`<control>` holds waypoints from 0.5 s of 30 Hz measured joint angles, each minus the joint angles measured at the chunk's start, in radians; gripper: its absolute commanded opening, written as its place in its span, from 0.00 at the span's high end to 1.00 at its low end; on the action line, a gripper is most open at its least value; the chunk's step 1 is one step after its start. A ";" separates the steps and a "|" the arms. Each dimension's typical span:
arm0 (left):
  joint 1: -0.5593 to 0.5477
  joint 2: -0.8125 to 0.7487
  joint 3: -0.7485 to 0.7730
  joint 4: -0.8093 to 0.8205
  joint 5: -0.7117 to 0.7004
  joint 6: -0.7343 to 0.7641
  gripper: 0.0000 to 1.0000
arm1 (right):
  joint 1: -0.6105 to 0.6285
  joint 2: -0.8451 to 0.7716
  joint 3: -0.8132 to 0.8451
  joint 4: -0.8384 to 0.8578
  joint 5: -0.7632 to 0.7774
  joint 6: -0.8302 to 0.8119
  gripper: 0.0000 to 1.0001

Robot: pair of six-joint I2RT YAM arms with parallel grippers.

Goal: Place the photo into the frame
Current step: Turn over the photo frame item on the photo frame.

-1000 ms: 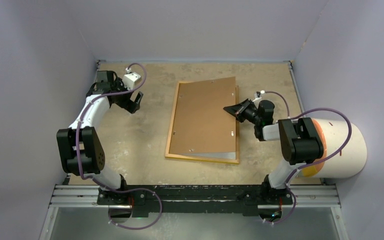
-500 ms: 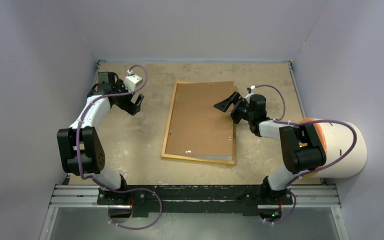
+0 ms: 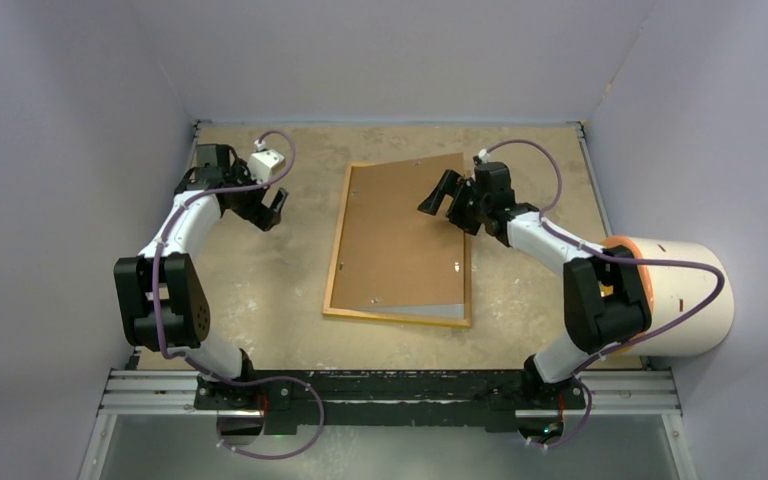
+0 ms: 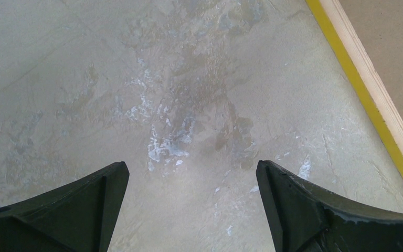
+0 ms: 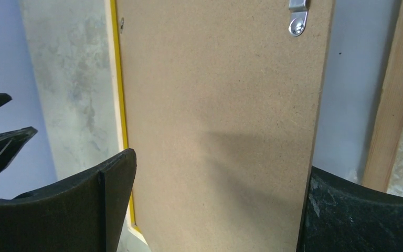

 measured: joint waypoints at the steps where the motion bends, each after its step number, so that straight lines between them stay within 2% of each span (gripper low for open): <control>1: 0.000 0.000 0.000 -0.002 0.000 0.000 0.00 | 0.005 0.000 0.013 -0.023 0.015 -0.006 0.01; 15: -0.001 0.000 0.000 -0.026 0.000 0.000 0.00 | 0.008 0.040 0.190 -0.371 0.133 -0.164 0.01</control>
